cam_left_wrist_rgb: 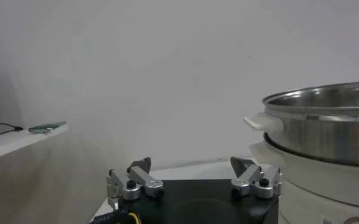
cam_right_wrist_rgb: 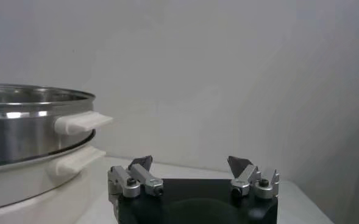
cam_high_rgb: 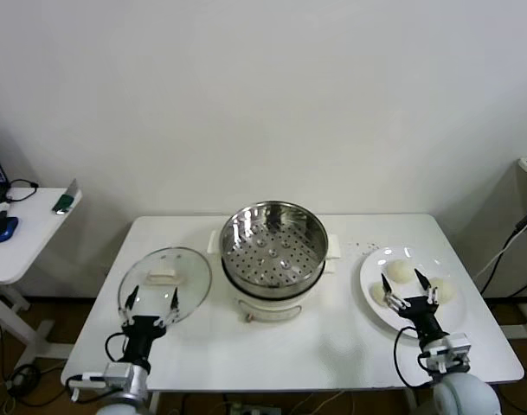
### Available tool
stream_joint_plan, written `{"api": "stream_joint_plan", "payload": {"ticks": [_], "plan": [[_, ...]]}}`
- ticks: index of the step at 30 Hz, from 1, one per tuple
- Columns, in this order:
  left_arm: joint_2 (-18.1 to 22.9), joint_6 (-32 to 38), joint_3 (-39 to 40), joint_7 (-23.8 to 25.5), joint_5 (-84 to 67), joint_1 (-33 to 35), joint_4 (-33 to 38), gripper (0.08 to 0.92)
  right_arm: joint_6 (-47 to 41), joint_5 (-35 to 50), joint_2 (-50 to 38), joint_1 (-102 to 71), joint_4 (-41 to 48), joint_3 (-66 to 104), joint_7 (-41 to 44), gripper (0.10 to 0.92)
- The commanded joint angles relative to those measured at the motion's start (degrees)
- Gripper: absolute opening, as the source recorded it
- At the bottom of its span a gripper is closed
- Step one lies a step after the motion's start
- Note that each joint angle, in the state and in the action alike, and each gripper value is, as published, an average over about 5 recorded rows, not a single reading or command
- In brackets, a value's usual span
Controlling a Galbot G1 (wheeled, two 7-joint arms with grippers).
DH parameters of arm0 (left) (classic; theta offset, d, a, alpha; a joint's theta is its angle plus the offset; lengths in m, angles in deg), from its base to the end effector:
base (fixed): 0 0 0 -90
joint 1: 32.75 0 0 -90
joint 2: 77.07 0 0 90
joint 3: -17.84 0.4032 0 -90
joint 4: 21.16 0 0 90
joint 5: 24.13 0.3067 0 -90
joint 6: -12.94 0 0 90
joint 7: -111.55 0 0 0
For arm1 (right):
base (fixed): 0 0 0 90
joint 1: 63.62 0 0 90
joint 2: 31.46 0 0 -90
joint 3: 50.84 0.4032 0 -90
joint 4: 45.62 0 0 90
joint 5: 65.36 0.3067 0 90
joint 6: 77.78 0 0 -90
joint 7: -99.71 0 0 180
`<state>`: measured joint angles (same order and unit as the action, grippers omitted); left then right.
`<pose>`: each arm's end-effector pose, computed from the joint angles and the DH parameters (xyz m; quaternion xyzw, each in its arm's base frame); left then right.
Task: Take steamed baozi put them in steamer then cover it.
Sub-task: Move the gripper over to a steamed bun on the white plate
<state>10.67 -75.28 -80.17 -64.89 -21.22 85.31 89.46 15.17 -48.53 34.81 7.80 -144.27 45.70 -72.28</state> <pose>0.1128 0.0516 -0.3926 0.0218 -0.9959 -0.0712 0.0515 0.1858 -0.1753 -0.3927 0.0549 -0.9951 0.0648 0.0502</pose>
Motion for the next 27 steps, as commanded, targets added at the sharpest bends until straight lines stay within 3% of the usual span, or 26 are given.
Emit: {"api": "stream_joint_plan", "payload": {"ticks": [1, 8, 15, 20, 27], "plan": [[0.0, -0.2, 0.1, -0.5, 0.3, -0.1, 0.3, 0.823, -5.1, -1.0, -6.9, 4.7, 1.6, -0.4, 4.7, 0.823], [-0.9, -0.9, 0.8, -1.1, 0.5, 0.2, 1.3, 0.823, -10.4, -5.5, -24.5, 12.8, 9.8, -6.8, 20.9, 0.823], [-1.3, -1.0, 1.4, -1.1, 0.5, 0.5, 1.7, 0.823, -5.3, -10.3, -36.8, 32.2, 23.5, -24.5, 38.8, 0.823], [-1.5, -1.1, 1.1, -1.2, 0.4, 0.9, 1.7, 0.823, -0.7, -15.2, -38.2, 54.4, 33.4, -43.5, 52.3, 0.823], [-1.5, -1.4, 0.8, -1.3, 0.1, 0.8, 1.4, 0.823, 4.7, -22.6, -33.3, 78.1, 46.7, -69.0, 59.1, 0.823]]}}
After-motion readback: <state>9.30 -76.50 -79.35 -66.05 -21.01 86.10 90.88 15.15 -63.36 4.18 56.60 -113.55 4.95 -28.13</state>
